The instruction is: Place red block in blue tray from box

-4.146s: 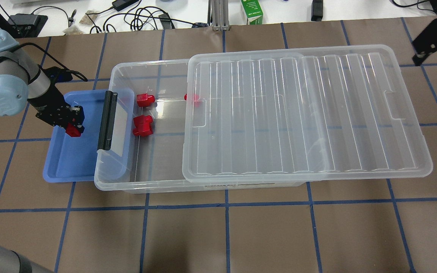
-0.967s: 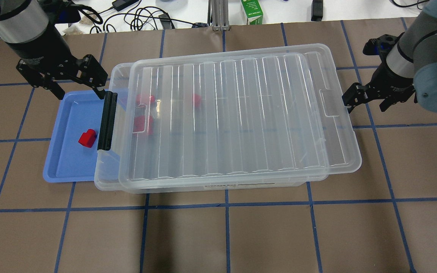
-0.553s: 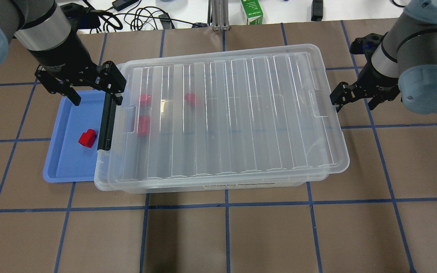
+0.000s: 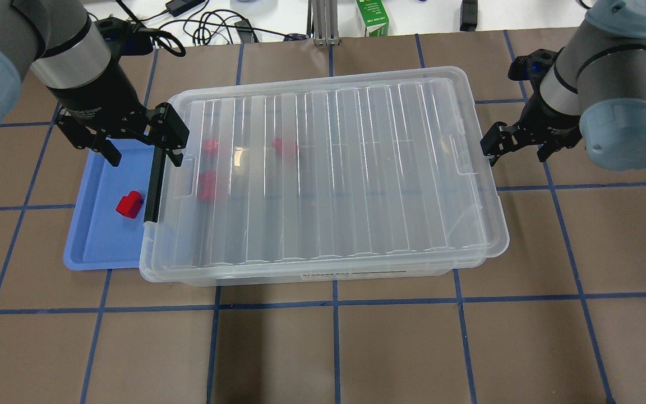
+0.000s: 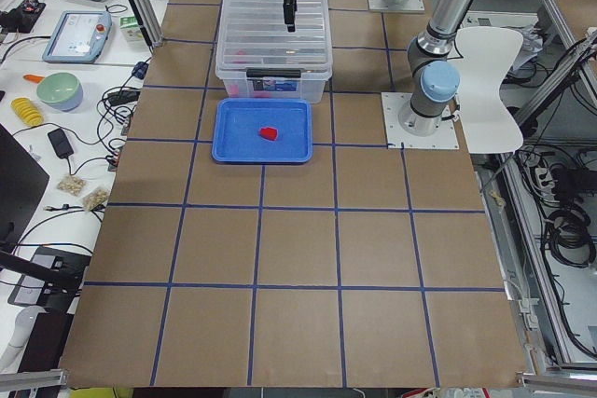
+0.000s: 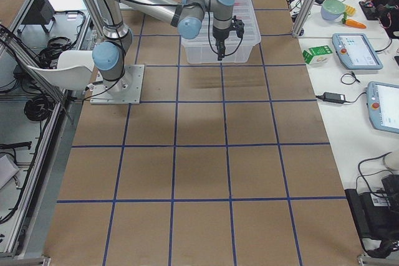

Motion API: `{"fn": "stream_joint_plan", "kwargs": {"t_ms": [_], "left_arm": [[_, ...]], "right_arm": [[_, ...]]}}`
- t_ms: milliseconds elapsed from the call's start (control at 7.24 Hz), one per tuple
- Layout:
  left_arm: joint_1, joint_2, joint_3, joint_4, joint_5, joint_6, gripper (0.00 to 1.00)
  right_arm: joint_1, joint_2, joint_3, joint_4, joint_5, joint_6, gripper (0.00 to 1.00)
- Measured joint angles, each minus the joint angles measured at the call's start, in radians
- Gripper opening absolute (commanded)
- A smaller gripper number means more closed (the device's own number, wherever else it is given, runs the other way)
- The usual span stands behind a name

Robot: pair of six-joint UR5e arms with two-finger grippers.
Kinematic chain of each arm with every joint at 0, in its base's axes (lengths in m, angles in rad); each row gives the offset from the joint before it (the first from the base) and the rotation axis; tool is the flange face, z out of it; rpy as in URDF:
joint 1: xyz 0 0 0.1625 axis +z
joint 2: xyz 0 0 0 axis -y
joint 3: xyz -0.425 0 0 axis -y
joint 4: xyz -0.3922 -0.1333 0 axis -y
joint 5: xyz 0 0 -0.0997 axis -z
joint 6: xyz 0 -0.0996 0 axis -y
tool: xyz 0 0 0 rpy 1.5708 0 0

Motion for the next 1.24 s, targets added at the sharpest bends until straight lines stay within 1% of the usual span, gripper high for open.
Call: {"fn": "stream_joint_plan", "kwargs": {"t_ms": [276,415,553,967,1106,1244], "left_arm": [[0.004,0.011,-0.008,0.001,-0.003,0.008,1.0],[0.012,0.012,-0.01,0.004,-0.003,0.011,1.0],[0.019,0.012,-0.01,0.006,-0.003,0.012,1.0],[0.021,0.012,-0.012,0.007,-0.003,0.006,1.0],[0.021,0.012,-0.013,0.006,-0.004,0.005,1.0],[0.021,0.013,-0.015,0.006,-0.007,0.004,1.0]], "right_arm": [[-0.001,0.0,-0.015,-0.004,-0.001,-0.01,1.0],[-0.001,-0.007,-0.04,-0.003,-0.005,-0.012,1.0],[-0.002,-0.023,-0.08,0.029,-0.012,-0.011,1.0],[0.002,-0.14,-0.225,0.295,-0.01,0.01,1.0],[0.025,-0.164,-0.251,0.348,-0.005,0.057,1.0],[0.08,-0.166,-0.264,0.365,-0.005,0.134,1.0]]}}
